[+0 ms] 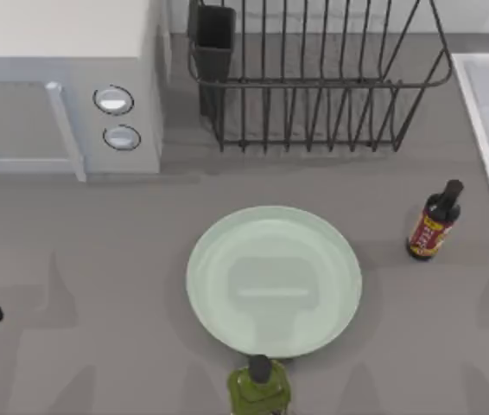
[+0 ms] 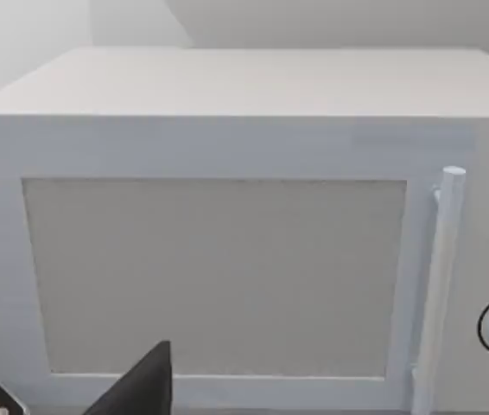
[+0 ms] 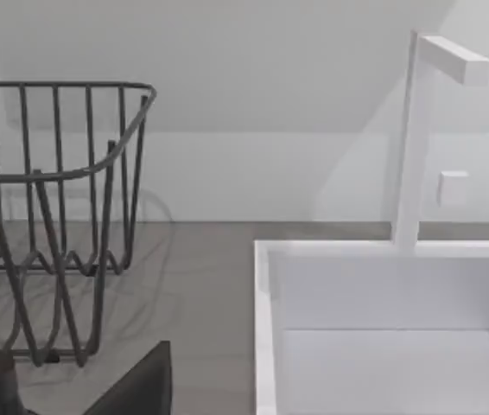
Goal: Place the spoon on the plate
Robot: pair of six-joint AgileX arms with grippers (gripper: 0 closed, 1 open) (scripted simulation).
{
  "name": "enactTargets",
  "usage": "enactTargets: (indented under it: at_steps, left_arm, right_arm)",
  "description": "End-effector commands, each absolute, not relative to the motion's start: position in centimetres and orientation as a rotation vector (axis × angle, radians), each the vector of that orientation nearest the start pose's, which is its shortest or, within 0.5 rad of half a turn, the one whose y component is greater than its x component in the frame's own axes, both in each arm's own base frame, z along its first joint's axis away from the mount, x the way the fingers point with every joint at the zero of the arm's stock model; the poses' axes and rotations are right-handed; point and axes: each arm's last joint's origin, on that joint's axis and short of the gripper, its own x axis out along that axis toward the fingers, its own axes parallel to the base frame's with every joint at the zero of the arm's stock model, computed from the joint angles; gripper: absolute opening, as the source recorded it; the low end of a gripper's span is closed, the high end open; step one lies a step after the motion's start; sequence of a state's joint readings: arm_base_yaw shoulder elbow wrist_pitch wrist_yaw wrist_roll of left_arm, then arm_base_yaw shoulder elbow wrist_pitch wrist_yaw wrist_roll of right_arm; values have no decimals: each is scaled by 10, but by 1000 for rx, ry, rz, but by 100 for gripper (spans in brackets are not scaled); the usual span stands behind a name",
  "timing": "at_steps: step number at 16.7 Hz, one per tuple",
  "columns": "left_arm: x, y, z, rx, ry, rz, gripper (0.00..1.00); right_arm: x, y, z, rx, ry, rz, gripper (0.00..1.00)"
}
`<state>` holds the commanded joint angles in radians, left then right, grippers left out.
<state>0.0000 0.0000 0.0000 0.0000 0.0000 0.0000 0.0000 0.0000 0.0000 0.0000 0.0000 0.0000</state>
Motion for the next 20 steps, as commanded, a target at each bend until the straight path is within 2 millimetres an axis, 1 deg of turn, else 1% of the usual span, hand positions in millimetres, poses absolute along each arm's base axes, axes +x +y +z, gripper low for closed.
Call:
enactTargets:
  at_steps: [2, 4, 7, 9, 12, 16, 18, 20]
  left_arm:
    - [106, -1, 160, 1, 1, 1, 100]
    - [106, 0, 164, 34, 37, 13, 100]
    - [109, 5, 177, 156, 180, 42, 100]
    - [116, 10, 185, 276, 344, 44, 100]
    - [133, 21, 193, 464, 666, -20, 100]
    - [161, 42, 195, 633, 1076, -234, 100]
    - [174, 53, 195, 673, 1223, -363, 100]
    - [186, 65, 195, 694, 1328, -488, 100]
  right_arm:
    - [106, -1, 160, 0, 0, 0, 100]
    - [106, -1, 160, 0, 0, 0, 100]
    - [106, -1, 160, 0, 0, 0, 100]
    - [106, -1, 160, 0, 0, 0, 100]
    - [106, -1, 160, 0, 0, 0, 100]
    - [106, -1, 160, 0, 0, 0, 100]
    - [106, -1, 160, 0, 0, 0, 100]
    - [106, -1, 160, 0, 0, 0, 100]
